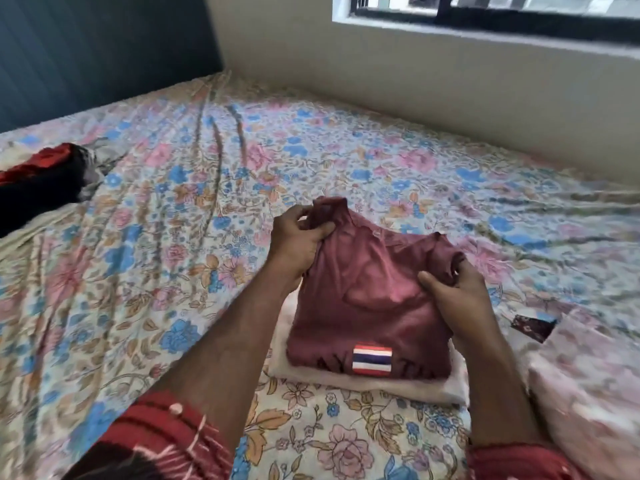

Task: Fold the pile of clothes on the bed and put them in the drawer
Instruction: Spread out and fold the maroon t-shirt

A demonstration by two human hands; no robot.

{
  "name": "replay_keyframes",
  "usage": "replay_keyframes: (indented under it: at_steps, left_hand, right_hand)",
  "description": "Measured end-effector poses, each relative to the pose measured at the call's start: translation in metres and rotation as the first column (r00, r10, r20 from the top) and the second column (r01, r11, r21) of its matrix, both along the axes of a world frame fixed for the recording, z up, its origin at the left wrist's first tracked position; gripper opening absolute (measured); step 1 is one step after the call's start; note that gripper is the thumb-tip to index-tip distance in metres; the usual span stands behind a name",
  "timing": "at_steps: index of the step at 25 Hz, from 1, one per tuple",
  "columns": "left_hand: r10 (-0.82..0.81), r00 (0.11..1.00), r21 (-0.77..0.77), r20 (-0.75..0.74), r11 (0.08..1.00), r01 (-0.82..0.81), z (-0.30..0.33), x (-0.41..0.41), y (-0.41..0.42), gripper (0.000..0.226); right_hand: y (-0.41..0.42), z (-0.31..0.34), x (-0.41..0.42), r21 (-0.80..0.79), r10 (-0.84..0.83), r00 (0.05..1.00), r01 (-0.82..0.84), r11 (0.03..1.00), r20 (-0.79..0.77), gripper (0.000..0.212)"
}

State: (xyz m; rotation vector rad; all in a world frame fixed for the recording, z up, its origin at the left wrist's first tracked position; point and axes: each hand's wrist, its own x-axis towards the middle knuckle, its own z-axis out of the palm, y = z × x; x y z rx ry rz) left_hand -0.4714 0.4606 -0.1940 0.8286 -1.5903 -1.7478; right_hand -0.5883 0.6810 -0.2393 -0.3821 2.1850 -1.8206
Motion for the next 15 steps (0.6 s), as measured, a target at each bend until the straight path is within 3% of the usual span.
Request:
replay_keyframes:
  at_steps: [3,5,10,13,15]
  left_hand:
    - [0.022,0.949,-0.076,0.315,0.997,0.002,-0.046,0.0,-0.009,0.043]
    - [0.038,0.892,-0.128,0.451,0.991,0.023,-0.067,0.01,-0.012,0.045]
    - [0.102,0.886,-0.239,0.452,0.971,0.01,-0.07,0.018,-0.008,0.033]
    - [0.188,0.885,-0.402,0.426,0.916,-0.001,-0.05,0.023,-0.006,0.037]
    - [0.224,0.89,-0.46,0.397,0.888,-0.019,-0.037,0.034,-0.01,0.033]
  right_hand:
    - [-0.009,-0.04,-0.002,0.267,-0.062,0.997,0.071,0.961,-0.043,0.038]
    - [-0.015,-0.051,-0.003,0.358,-0.105,0.99,0.131,0.925,-0.09,0.043]
    - [-0.022,-0.034,0.001,0.446,-0.09,0.989,0.132,0.885,-0.113,0.051]
    - [-0.02,-0.007,0.015,0.542,-0.077,0.923,0.287,0.789,-0.377,0.065]
    - [-0.023,0.01,0.021,0.481,-0.117,0.854,0.392,0.784,-0.507,0.064]
